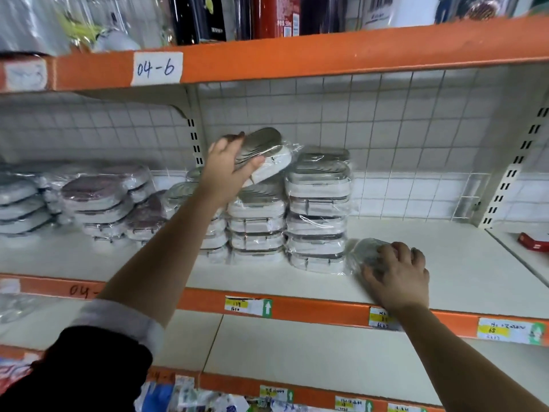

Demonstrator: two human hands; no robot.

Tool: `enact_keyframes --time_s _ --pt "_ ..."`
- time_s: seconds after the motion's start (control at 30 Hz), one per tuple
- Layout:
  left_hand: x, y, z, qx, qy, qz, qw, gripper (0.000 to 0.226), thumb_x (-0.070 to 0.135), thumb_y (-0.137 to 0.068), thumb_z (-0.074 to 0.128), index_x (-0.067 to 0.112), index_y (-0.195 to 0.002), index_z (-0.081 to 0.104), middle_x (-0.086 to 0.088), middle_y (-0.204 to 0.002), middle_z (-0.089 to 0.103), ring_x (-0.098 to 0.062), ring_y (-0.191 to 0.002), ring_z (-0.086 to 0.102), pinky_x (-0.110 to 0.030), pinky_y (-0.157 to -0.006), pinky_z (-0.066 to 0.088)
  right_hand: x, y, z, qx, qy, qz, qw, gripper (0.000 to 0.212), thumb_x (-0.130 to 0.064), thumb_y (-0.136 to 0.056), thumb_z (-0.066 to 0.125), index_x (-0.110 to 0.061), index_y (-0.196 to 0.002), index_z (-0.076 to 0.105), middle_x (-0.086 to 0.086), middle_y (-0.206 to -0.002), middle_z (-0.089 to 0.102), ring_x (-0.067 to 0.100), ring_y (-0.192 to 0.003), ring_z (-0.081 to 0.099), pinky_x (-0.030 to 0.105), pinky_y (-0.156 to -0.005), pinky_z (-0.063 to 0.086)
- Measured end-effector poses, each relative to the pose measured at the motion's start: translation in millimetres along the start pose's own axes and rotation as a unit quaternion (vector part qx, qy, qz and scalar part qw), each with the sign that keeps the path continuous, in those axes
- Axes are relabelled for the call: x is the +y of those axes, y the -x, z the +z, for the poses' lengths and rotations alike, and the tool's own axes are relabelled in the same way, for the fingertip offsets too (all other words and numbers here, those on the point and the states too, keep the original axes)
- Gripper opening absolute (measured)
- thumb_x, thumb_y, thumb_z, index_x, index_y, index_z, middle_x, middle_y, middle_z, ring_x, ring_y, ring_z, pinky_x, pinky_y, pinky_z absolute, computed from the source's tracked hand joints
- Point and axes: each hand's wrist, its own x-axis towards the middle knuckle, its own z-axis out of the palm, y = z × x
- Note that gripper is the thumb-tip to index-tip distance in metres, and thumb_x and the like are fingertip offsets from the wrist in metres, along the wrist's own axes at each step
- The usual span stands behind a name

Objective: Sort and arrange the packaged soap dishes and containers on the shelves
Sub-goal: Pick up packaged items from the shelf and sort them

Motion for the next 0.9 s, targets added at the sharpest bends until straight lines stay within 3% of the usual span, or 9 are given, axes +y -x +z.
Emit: enact_keyframes --time_s 0.1,0.2,0.33,0.43,0.53,0.63,0.73,0.9 --pt "-15.2 -22.5 4.8 -0.053 -0.029 -0.038 0.997 0.070 0.057 -0.092 0.052 0.007 -0.141 0.047 -0.021 -0.133 0.050 -0.036 -0.123 0.046 -0.051 -0.102 0.042 1.3 -0.7 2.4 -0.015 0.010 0.015 1.000 0.055 -0.057 -0.081 0.061 -0.024 -0.124 0.052 0.007 -0.137 0.045 0.045 -0.133 0.029 0.054 -0.098 0.039" --pt "-25.1 -42.3 9.3 -0.097 -0.064 -0.026 0.993 0.065 0.054 -0.091 0.054 0.006 -0.134 0.052 -0.017 -0.124 0.058 -0.033 -0.114 0.055 -0.039 -0.089 0.046 2.6 -0.8 3.6 -0.016 0.013 0.019 1.000 0.053 -0.059 -0.080 0.058 -0.028 -0.123 0.051 0.005 -0.137 0.046 0.043 -0.133 0.029 0.053 -0.098 0.041" --pt "-28.8 -62.6 18.4 -0.170 -0.075 -0.031 0.982 0.069 0.051 -0.091 0.057 0.011 -0.145 0.041 -0.015 -0.142 0.048 -0.030 -0.124 0.050 -0.037 -0.100 0.040 2.6 -0.7 3.0 -0.016 0.013 0.024 0.999 0.051 -0.058 -0.080 0.056 -0.028 -0.121 0.052 0.003 -0.136 0.047 0.040 -0.133 0.028 0.051 -0.098 0.042" --pt "-31.4 -74.8 25.6 -0.207 -0.064 -0.003 0.976 0.058 0.043 -0.092 0.062 0.010 -0.138 0.050 -0.014 -0.138 0.049 -0.030 -0.124 0.049 -0.031 -0.098 0.037 1.5 -0.4 1.3 -0.014 0.007 0.021 1.000 0.050 -0.056 -0.080 0.059 -0.027 -0.121 0.054 0.003 -0.135 0.049 0.040 -0.133 0.030 0.050 -0.097 0.043" --pt "-34.1 -83.8 28.4 -0.240 -0.074 0.006 0.968 0.059 0.039 -0.093 0.061 0.011 -0.142 0.045 -0.012 -0.147 0.042 -0.029 -0.132 0.042 -0.028 -0.101 0.032 1.3 -0.4 0.5 -0.008 -0.002 0.020 1.000 0.050 -0.054 -0.079 0.061 -0.026 -0.120 0.056 0.005 -0.134 0.050 0.041 -0.132 0.031 0.051 -0.097 0.043" --pt "-36.0 -93.6 31.7 -0.271 -0.100 0.036 0.957 0.054 0.034 -0.096 0.058 0.015 -0.145 0.044 -0.008 -0.151 0.039 -0.026 -0.137 0.036 -0.027 -0.108 0.027 -0.4 0.1 -1.6 -0.006 -0.004 0.023 1.000 0.058 -0.062 -0.077 0.049 -0.025 -0.121 0.056 0.005 -0.133 0.052 0.042 -0.132 0.031 0.051 -0.098 0.043" --pt "-36.0 -97.5 40.2 -0.255 -0.100 0.071 0.959 0.049 0.024 -0.095 0.061 0.014 -0.142 0.049 -0.011 -0.147 0.045 -0.027 -0.135 0.040 -0.028 -0.110 0.028 -2.5 1.1 -3.4 0.004 -0.008 0.025 1.000 0.070 -0.067 -0.070 0.031 -0.026 -0.120 0.057 0.004 -0.132 0.053 0.041 -0.131 0.032 0.050 -0.098 0.043" --pt "-43.7 -87.1 58.7 -0.148 -0.091 0.076 0.982 0.048 0.022 -0.087 0.070 0.019 -0.134 0.059 -0.018 -0.128 0.046 -0.031 -0.121 0.044 -0.032 -0.107 0.033 -1.6 1.3 -3.9 0.002 -0.014 0.025 1.000 0.073 -0.069 -0.070 0.031 -0.025 -0.123 0.057 0.002 -0.132 0.053 0.042 -0.132 0.031 0.051 -0.098 0.043"
